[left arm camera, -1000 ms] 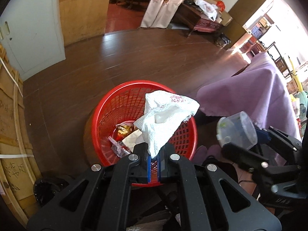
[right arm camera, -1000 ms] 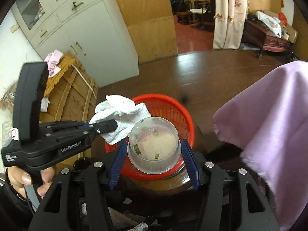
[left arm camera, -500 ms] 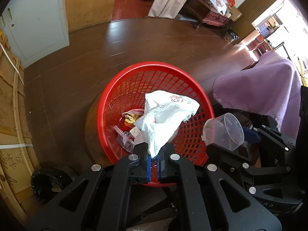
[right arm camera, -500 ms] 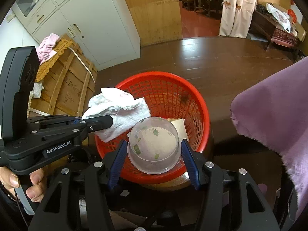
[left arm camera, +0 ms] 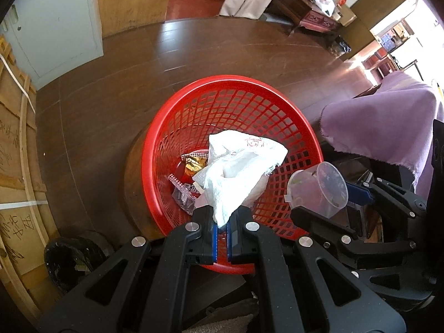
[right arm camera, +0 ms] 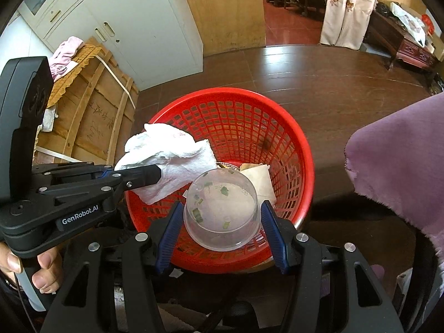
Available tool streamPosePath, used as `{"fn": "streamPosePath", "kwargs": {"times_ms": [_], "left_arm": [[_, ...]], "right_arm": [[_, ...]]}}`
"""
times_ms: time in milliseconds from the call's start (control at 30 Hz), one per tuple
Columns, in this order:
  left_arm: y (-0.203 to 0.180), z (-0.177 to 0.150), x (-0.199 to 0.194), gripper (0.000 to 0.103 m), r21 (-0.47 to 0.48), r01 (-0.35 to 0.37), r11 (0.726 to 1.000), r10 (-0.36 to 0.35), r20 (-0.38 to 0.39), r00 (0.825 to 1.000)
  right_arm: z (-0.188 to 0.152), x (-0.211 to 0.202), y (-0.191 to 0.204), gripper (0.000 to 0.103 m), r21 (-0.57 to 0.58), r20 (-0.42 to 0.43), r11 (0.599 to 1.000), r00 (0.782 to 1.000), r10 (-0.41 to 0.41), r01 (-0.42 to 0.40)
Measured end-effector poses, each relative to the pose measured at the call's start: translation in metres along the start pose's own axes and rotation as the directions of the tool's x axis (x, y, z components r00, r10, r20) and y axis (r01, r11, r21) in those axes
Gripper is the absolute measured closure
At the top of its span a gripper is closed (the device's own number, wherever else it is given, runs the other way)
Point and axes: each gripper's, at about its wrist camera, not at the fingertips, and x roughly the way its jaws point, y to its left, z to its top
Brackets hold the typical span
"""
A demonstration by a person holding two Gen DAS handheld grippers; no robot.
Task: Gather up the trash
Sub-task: 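Open the left tool over the basket while the right tool releases the cup, then move both tools back over the table toward the remaining trash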
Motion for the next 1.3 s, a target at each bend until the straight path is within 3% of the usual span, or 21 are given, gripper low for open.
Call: {"fn": "streamPosePath", "kwargs": {"times_ms": [267, 367, 467, 600, 933, 1233, 1300], "left_arm": [[0.004, 0.003, 0.008, 0.094, -0.010, 0.018, 1.000, -0.018, -0.026, 0.999], [0.004, 0.004, 0.009, 0.087, -0.014, 0.030, 0.999, -0.031, -0.036, 0.999], [0.006, 0.004, 0.007, 0.077, -0.029, 0.030, 0.999, -0.030, -0.030, 0.999], [0.007, 0.005, -0.002, 0.052, -0.036, 0.017, 0.999, -0.017, 0.001, 1.000], [-0.008, 0.002, -0.032, 0.030, -0.021, 0.034, 0.999, -0.033, 0.064, 0.997], [-0.045, -0.002, -0.070, 0.024, 0.031, 0.000, 1.000, -0.004, 0.139, 0.990], [-0.058, -0.004, -0.079, 0.022, 0.053, -0.008, 0.999, 0.000, 0.158, 0.987]], "right_arm": [[0.000, 0.008, 0.002, 0.045, 0.013, -0.002, 1.000, 1.000, -0.006, 0.006], [0.000, 0.010, 0.000, 0.045, 0.016, -0.003, 1.000, 1.000, -0.022, 0.022], [-0.002, 0.008, -0.002, 0.045, 0.020, -0.002, 0.999, 1.000, -0.027, 0.027], [-0.005, 0.003, -0.005, 0.045, 0.029, 0.002, 0.999, 1.000, -0.028, 0.028], [-0.018, -0.025, -0.008, 0.045, 0.019, 0.035, 0.999, 0.999, -0.040, 0.039], [-0.037, -0.083, -0.014, 0.043, 0.017, 0.142, 0.998, 0.988, -0.061, 0.060], [-0.045, -0.102, -0.016, 0.036, 0.011, 0.175, 0.996, 0.981, -0.084, 0.084]]}}
